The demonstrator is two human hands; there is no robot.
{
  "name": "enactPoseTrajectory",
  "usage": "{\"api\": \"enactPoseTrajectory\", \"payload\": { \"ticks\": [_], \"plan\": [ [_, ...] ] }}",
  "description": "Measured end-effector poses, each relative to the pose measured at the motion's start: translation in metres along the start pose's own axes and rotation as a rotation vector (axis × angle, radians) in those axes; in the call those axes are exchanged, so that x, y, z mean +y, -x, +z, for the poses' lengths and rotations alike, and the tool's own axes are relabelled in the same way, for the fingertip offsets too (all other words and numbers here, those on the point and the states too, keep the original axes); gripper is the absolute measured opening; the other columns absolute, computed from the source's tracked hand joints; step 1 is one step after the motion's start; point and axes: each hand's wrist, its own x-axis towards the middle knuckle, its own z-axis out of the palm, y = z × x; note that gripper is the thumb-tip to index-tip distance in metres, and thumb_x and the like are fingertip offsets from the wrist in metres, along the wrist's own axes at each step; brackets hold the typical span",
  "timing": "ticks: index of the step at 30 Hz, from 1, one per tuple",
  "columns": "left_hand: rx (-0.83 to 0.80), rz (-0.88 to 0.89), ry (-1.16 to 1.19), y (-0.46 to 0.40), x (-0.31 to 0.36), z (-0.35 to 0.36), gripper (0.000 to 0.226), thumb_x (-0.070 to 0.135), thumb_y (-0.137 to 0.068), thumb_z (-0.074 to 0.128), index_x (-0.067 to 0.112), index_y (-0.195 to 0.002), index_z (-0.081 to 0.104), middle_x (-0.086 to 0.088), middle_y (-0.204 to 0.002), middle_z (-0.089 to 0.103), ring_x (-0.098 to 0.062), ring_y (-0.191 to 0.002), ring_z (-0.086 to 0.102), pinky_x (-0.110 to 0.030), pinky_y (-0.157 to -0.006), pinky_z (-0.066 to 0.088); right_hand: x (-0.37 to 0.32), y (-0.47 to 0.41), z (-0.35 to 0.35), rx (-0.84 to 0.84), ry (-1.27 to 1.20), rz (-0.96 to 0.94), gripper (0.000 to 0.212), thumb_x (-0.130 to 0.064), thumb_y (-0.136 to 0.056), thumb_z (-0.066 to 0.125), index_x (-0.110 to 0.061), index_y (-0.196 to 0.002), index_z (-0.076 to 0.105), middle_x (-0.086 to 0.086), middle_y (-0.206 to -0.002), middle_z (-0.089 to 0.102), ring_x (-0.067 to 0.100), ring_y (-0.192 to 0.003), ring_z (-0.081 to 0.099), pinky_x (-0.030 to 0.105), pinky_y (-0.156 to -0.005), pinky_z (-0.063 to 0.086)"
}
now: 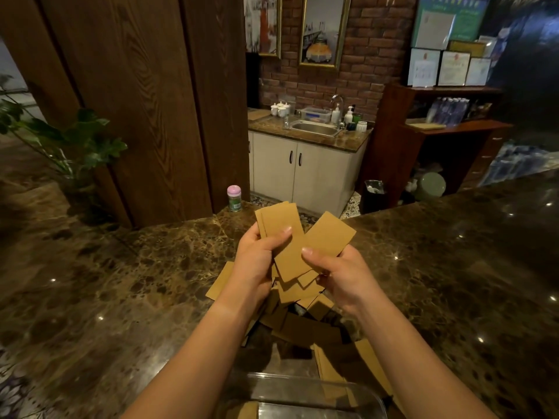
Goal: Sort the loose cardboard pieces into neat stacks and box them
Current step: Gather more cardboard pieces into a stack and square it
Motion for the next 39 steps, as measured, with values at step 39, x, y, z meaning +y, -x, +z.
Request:
{"api": "enactPoseTrajectory", "payload": {
  "ticks": [39],
  "plan": [
    [-0.077,-0.146,0.458,-0.013,-0.014,-0.022,0.047,0.005,-0.089,0.042,0.032,-0.121,0.064,-0.016,-0.089,0.073,-0.029,-0.069,0.067,-0.044,-0.062,0.056,-0.014,0.002,-0.001,0.163,-0.092,-0.045,0.020,-0.009,-0.096,0.054,-0.023,-0.108,0.061,0.010,-0.110,0.071,0.026,-0.096,0.068,0.039,-0.067,0.056]
  ]
}}
